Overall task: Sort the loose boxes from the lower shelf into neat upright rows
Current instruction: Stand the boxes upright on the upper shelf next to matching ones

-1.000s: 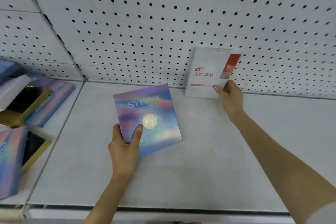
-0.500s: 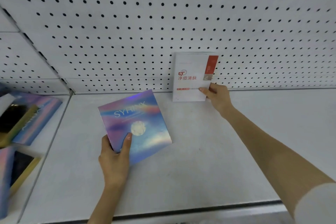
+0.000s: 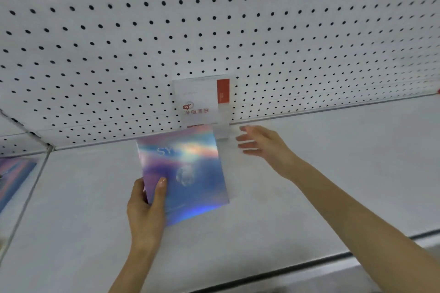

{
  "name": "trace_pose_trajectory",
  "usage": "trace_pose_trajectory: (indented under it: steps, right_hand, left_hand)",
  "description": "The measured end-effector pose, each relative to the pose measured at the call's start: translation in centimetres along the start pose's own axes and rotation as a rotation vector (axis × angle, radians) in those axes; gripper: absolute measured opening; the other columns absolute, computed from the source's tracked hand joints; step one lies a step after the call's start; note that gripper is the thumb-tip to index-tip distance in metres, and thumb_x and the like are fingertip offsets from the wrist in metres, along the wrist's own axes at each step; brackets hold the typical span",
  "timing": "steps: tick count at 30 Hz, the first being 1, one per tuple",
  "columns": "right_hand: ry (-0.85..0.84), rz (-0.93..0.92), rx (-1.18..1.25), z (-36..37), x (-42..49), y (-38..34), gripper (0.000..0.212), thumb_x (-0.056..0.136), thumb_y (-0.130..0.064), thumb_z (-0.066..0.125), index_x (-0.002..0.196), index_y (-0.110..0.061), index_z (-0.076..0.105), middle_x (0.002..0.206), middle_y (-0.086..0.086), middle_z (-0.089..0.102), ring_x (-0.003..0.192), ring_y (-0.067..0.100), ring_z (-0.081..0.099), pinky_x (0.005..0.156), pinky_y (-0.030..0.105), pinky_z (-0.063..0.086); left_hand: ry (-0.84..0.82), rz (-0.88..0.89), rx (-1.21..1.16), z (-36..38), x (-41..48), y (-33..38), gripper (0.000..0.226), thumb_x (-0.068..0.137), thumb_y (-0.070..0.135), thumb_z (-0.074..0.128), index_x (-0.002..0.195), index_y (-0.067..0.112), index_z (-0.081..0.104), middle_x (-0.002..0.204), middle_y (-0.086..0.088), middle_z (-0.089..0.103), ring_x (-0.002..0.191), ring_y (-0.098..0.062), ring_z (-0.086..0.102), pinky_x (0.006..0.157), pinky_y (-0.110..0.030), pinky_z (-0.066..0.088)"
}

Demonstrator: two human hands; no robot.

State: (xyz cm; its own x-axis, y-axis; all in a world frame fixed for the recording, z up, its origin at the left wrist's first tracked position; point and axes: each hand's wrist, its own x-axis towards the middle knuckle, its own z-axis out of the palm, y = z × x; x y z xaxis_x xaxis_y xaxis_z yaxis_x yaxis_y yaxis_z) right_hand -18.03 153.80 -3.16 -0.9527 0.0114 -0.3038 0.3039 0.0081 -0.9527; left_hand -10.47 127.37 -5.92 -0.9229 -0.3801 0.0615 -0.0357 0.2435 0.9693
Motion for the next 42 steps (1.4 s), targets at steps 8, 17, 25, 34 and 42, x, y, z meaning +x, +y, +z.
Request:
trace_pose_trajectory:
  steps: [8, 17, 25, 34, 42]
  right_hand:
    - [-0.149, 0.093, -0.090, -18.6, -9.1, 0.8, 0.036, 0.092, -0.024, 0.064, 0.127, -0.022, 0.056, 0.112, 0.010, 0.071, 0.099, 0.020, 0.069, 0.084, 0.029, 0.055]
    - [0.210, -0.034, -0.047, -40.3, -8.8, 4.5, 0.026, 0.081, 0.000, 0.071, 0.102, -0.014, 0.065, 0.089, 0.006, 0.073, 0.073, 0.019, 0.065, 0.063, 0.029, 0.052]
    - [0.325, -0.095, -0.104, -56.2, -3.8, 1.8, 0.030, 0.076, 0.004, 0.075, 0.093, -0.018, 0.064, 0.081, 0.002, 0.070, 0.055, 0.005, 0.059, 0.051, 0.018, 0.048]
    - [0.324, -0.216, -0.145, -61.7, 4.7, 1.6, 0.031, 0.074, 0.008, 0.075, 0.094, -0.010, 0.060, 0.087, 0.004, 0.068, 0.072, 0.005, 0.063, 0.069, 0.019, 0.050]
    - [0.239, -0.194, -0.140, -63.1, 7.4, 1.9, 0.024, 0.079, 0.004, 0.072, 0.083, -0.016, 0.059, 0.079, -0.002, 0.069, 0.065, 0.003, 0.061, 0.057, 0.017, 0.046]
  left_hand:
    - [-0.355, 0.018, -0.219, 20.8, -6.3, 6.7, 0.030, 0.088, 0.044, 0.046, 0.079, 0.017, 0.056, 0.063, 0.013, 0.051, 0.060, -0.006, 0.042, 0.054, -0.017, 0.035]
    - [-0.489, -0.019, -0.079, 43.3, -14.8, 10.8, 0.039, 0.070, 0.057, 0.061, 0.084, 0.021, 0.059, 0.067, 0.016, 0.063, 0.061, -0.003, 0.054, 0.055, -0.015, 0.042]
    - [-0.501, 0.032, 0.175, 56.8, -16.4, 14.7, 0.023, 0.079, 0.044, 0.066, 0.083, 0.022, 0.067, 0.073, 0.004, 0.068, 0.065, -0.017, 0.063, 0.068, -0.038, 0.054]
    - [-0.503, 0.195, 0.331, 63.6, -11.0, 18.2, 0.010, 0.085, 0.026, 0.069, 0.080, 0.026, 0.060, 0.075, 0.006, 0.066, 0.067, -0.014, 0.061, 0.072, -0.040, 0.054]
    - [-0.482, 0.213, 0.445, 64.5, -10.6, 19.2, 0.018, 0.087, 0.026, 0.066, 0.091, 0.009, 0.062, 0.075, 0.006, 0.064, 0.071, -0.017, 0.062, 0.073, -0.033, 0.051]
